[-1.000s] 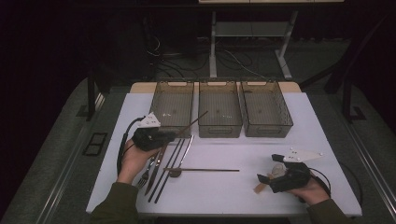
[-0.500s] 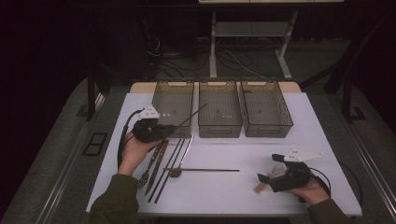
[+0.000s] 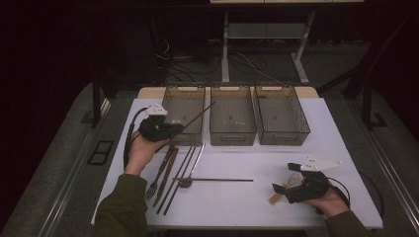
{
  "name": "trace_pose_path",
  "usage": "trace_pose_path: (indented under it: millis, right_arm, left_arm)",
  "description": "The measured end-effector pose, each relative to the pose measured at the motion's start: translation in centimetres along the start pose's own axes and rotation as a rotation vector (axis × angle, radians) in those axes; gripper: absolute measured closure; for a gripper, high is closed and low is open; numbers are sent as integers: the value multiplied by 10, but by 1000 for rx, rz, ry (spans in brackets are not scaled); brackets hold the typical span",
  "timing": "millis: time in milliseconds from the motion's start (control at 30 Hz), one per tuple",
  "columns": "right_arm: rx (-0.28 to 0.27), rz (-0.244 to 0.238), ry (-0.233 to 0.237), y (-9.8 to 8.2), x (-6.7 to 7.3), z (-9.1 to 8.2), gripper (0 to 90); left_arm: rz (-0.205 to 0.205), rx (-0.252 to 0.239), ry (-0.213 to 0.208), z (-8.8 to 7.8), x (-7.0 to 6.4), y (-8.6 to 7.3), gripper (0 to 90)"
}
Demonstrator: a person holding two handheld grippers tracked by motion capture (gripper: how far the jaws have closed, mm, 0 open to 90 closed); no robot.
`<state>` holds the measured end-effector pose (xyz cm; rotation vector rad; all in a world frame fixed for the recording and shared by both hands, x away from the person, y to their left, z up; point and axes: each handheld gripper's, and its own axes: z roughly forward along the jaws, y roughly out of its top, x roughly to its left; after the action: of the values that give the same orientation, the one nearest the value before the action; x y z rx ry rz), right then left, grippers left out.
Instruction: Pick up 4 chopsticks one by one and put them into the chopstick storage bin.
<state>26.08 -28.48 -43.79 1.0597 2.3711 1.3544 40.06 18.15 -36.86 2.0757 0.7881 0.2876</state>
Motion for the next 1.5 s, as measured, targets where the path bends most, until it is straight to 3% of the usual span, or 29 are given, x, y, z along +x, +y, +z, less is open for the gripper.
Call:
trace_pose_path:
  millis: [467,733,1133,1500]
  right_arm:
    - [-5,4,0,0,0,-1,11]
    - [-9,9,0,0,0,-2,11]
    - [-11,8,4,0,0,-2,11]
    - [-9,4,8,0,0,-3,11]
  left_arm:
    - [-25,35,36,12,15,16,843]
    - [-8,72,56,17,21,31,843]
    - [-42,77,86,27,38,46,843]
    - [-64,64,145,37,50,43,843]
